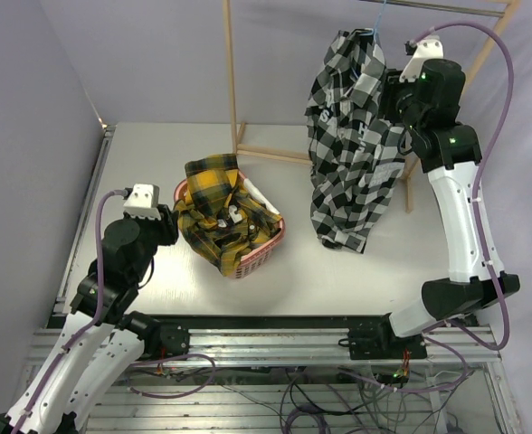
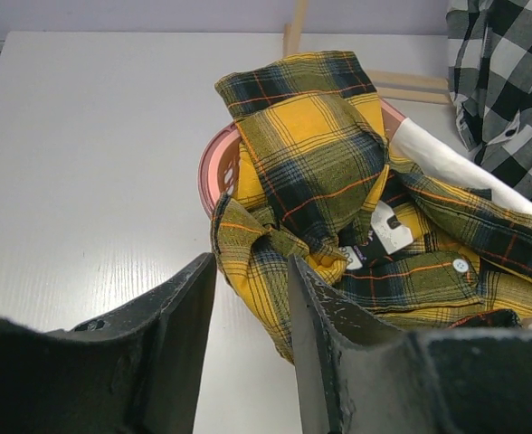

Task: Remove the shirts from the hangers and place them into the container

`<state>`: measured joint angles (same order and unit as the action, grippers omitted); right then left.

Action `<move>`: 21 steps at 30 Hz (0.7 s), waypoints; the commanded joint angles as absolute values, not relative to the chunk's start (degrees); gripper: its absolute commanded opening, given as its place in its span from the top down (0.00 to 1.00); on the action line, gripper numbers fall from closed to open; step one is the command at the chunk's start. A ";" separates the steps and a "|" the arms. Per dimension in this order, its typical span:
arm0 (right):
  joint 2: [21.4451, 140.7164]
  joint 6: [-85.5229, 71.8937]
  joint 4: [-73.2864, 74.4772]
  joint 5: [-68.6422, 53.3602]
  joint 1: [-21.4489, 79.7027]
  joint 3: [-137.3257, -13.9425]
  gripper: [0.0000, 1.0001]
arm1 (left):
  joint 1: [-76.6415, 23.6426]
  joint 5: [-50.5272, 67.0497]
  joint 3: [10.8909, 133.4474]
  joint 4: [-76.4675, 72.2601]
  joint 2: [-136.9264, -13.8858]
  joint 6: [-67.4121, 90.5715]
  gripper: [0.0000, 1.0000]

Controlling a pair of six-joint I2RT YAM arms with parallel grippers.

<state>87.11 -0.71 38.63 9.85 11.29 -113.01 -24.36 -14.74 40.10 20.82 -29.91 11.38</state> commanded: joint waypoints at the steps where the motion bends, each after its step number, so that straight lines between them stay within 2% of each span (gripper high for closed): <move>1: 87.44 -1.40 38.79 9.93 10.43 -112.08 0.57 | -24.10 -14.05 39.78 18.57 -30.21 10.73 0.52; 3: 87.52 -1.41 38.32 9.64 10.28 -111.58 0.69 | -24.10 -14.01 39.81 18.60 -30.19 10.71 0.52; 5: 87.61 -1.25 37.83 9.05 10.27 -111.36 0.91 | -24.15 -14.04 39.73 18.57 -30.27 10.72 0.53; 6: 87.59 -1.30 37.57 8.86 10.24 -111.36 0.99 | -24.09 -13.98 39.73 18.61 -30.26 10.71 0.54; 11: 85.69 -0.09 32.84 5.57 10.18 -109.78 1.00 | -24.09 -13.89 39.74 18.53 -30.21 10.63 0.62; 21: 80.87 0.96 22.26 3.86 10.27 -108.15 1.00 | -24.09 -13.87 39.81 18.59 -30.03 10.63 0.64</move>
<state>84.55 0.05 31.90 5.32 10.61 -107.44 -24.36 -14.74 39.99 20.78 -30.22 11.09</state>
